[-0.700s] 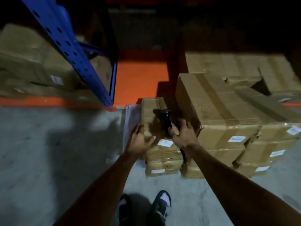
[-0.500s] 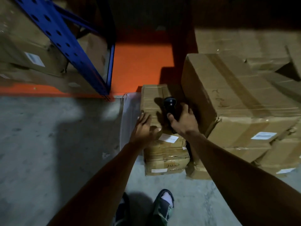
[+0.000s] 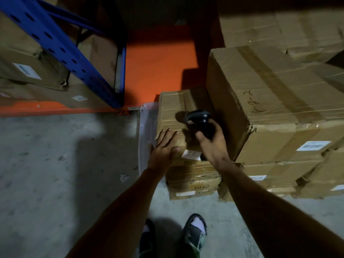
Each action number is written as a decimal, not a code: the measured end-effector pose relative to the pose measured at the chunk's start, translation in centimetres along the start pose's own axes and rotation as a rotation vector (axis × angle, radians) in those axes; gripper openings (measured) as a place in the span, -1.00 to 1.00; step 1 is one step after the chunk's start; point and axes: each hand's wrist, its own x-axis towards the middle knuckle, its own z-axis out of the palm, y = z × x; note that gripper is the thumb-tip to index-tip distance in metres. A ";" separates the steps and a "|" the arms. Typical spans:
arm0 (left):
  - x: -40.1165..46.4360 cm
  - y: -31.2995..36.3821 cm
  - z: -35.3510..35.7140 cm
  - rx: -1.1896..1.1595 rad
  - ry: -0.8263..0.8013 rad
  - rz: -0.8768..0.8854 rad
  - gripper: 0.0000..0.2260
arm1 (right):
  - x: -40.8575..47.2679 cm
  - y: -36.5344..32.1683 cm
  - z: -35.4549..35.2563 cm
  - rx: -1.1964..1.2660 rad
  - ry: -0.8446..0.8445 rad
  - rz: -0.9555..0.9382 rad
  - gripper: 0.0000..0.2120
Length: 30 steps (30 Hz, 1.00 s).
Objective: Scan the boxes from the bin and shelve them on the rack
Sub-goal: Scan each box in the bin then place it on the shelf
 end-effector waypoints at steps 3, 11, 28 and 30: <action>-0.6 -0.6 1.7 0.150 -0.022 0.086 -0.45 | -5.0 2.1 -0.1 0.229 0.054 0.095 -0.42; 0.8 -2.9 3.2 0.457 -0.066 0.180 -0.20 | -13.2 6.6 1.8 0.263 0.254 0.146 -0.41; 5.4 -5.0 -3.8 0.597 -0.008 0.515 -0.18 | -11.0 3.3 3.8 0.181 0.304 -0.105 -0.44; 5.1 -4.7 -3.4 0.618 -0.045 0.466 -0.15 | -10.8 2.8 4.5 0.122 0.354 -0.063 -0.42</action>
